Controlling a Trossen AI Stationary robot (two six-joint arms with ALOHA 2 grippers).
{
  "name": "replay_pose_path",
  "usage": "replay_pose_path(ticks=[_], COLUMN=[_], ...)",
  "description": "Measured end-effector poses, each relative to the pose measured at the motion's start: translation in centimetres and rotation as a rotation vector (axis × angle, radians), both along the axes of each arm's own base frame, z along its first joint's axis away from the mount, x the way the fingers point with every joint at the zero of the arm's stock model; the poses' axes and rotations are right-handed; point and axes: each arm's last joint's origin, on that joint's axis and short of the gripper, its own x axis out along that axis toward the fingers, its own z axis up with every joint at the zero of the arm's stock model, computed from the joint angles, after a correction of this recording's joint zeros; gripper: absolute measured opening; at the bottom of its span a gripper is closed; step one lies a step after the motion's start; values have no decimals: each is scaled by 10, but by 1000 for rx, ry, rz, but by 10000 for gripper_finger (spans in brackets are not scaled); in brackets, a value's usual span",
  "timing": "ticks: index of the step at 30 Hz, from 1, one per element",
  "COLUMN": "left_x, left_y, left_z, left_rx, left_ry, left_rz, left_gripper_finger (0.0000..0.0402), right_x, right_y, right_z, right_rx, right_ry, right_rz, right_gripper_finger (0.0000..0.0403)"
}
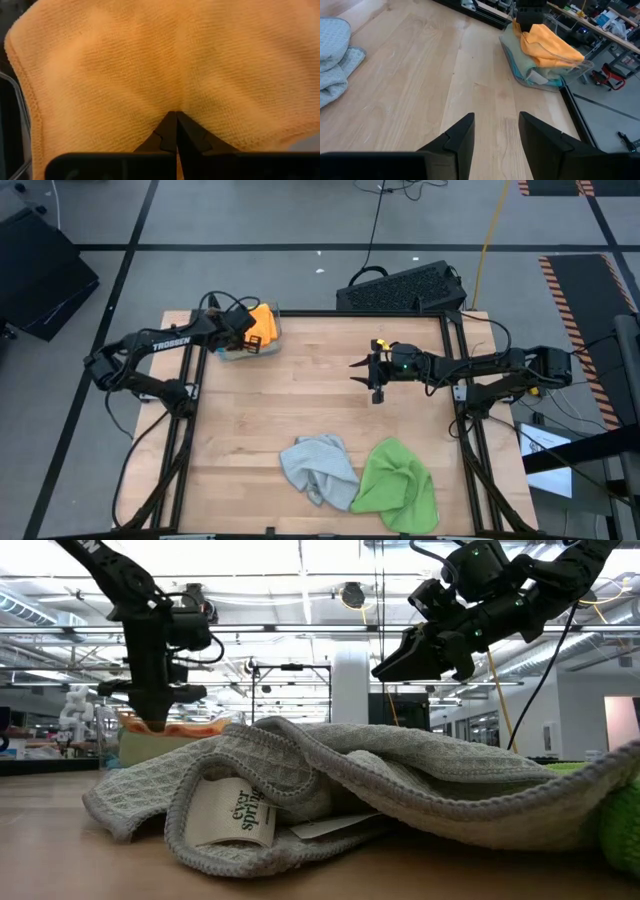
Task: Fold microfiber towels
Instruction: Stack the orange microfiber cloth on top of the light green microfiber cloth, then fold the gray microfiber cloth
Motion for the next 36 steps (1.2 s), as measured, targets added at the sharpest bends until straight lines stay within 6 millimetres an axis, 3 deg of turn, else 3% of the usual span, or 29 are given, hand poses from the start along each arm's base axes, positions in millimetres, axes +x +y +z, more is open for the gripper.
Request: replay_pose_path(ticks=[4,8,12,16,22,26,29,36], left_x=[2,4,9,22,44,48,41,18], left_y=[2,0,-16,-46,-99,-121,-125,-116], left_z=[6,30,55,63,41,22,7,-18], left_rx=[25,73,161,187,141,135,106,74], left_ry=[0,-12,-38,-84,-71,-37,20,69], left_rz=[-26,-54,-121,-220,-336,-343,-270,-20], left_gripper_finger=[5,5,5,5,5,5,5,5], right_x=[0,0,0,0,0,0,0,0], right_y=[0,0,0,0,0,0,0,0], right_z=[0,0,0,0,0,0,0,0], right_rx=[0,0,12,22,25,46,57,58], right_ry=[0,1,-1,-2,-2,-5,-6,-7], right_rz=[0,0,-6,-10,-12,-21,-25,-26], right_gripper_finger=[144,144,144,144,144,144,144,144])
